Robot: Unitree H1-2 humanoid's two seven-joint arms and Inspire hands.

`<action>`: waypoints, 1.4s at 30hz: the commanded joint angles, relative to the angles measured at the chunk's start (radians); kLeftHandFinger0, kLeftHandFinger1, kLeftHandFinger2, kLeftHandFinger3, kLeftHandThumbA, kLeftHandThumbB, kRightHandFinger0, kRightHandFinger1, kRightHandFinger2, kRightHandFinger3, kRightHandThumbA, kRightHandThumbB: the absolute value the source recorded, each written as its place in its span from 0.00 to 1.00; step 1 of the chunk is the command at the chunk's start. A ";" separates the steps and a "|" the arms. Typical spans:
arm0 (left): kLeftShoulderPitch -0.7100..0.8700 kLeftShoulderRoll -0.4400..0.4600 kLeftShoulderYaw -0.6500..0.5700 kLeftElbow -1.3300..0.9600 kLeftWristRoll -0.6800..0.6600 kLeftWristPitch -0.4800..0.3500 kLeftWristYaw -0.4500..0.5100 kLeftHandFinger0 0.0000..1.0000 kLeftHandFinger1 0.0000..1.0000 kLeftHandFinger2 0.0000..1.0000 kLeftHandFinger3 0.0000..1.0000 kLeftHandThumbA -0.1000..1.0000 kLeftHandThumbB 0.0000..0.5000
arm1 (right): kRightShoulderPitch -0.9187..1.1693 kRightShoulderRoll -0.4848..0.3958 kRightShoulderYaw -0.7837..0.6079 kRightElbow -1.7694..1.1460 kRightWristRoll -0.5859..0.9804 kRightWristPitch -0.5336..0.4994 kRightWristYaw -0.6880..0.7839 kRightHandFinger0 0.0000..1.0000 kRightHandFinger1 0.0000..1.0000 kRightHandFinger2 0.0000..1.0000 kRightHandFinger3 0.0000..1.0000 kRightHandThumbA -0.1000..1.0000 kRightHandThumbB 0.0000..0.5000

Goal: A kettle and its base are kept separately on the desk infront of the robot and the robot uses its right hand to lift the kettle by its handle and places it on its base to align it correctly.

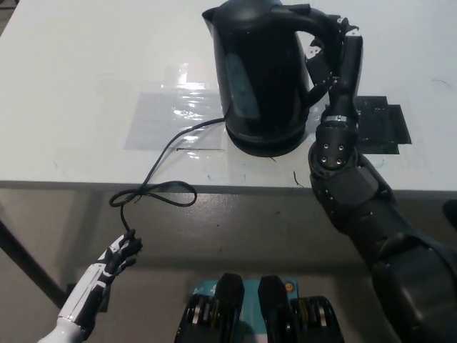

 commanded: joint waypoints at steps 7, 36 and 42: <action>-0.021 0.014 0.001 -0.010 -0.009 -0.044 -0.011 1.00 1.00 1.00 1.00 1.00 0.55 | 0.102 -0.043 -0.001 0.010 0.008 0.014 -0.003 0.00 0.08 0.48 0.58 0.00 0.16; -0.034 0.028 0.000 0.000 0.006 -0.064 -0.012 1.00 1.00 1.00 1.00 1.00 0.50 | 0.418 -0.043 0.119 -0.828 -0.095 0.014 -0.020 0.00 0.18 0.60 0.72 0.00 0.15; -0.038 0.030 -0.002 -0.003 0.001 -0.057 -0.018 1.00 1.00 1.00 1.00 1.00 0.50 | 0.368 -0.037 0.116 -0.792 -0.114 0.014 -0.029 0.00 0.17 0.57 0.70 0.00 0.16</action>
